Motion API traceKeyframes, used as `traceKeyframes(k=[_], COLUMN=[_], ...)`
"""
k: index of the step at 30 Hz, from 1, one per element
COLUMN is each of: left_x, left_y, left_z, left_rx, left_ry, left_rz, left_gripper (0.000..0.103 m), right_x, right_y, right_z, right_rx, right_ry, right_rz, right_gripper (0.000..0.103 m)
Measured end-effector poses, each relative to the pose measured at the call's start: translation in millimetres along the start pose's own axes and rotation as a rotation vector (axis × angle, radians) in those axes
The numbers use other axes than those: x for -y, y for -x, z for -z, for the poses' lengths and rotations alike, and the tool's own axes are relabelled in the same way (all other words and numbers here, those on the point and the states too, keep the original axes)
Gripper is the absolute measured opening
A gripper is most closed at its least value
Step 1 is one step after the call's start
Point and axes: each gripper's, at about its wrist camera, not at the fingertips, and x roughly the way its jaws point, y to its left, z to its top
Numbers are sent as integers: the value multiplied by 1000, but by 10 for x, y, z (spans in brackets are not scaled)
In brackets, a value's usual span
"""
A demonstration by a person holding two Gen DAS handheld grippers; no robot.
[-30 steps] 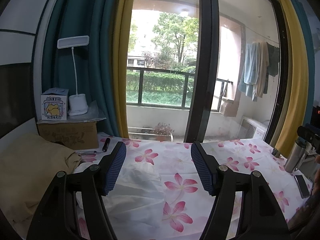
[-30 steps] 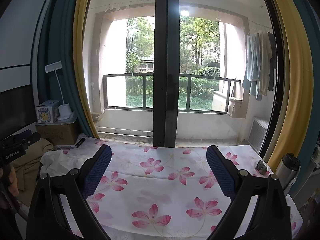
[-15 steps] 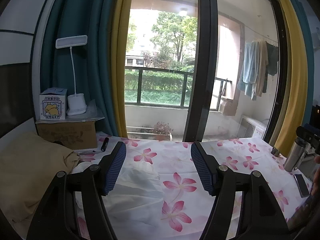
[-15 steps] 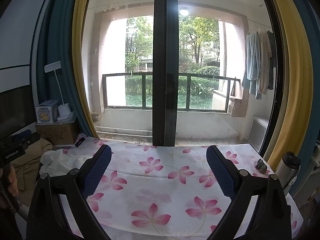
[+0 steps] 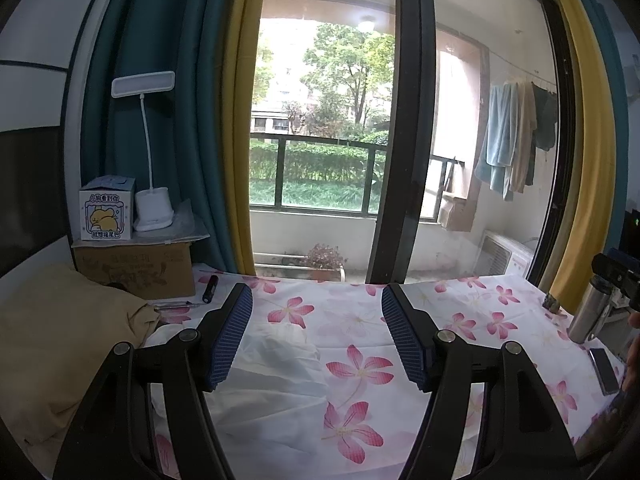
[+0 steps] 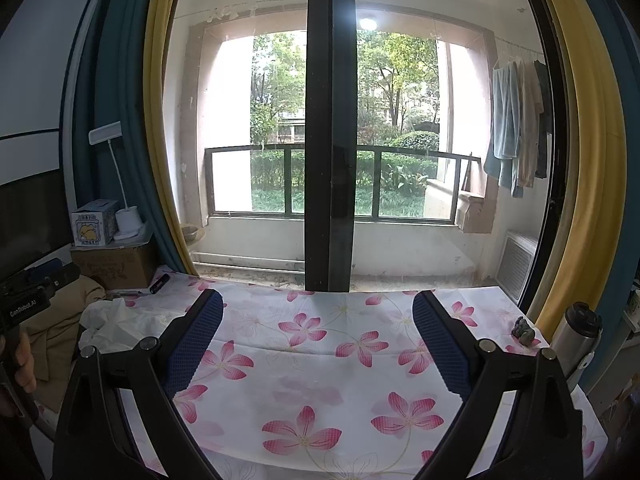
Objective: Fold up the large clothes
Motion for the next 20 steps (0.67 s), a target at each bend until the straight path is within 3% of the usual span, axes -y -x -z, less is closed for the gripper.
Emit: traceKeyframes(k=[20], left_x=[-8], left_y=[-56], left_z=[27], left_rx=[-12], left_ry=[-6], left_rz=[14], left_gripper=[71], right_x=[-8], right_y=[-64], right_z=[25], right_rx=[-12], right_ry=[1], right_rz=[-2], right_gripper=[95])
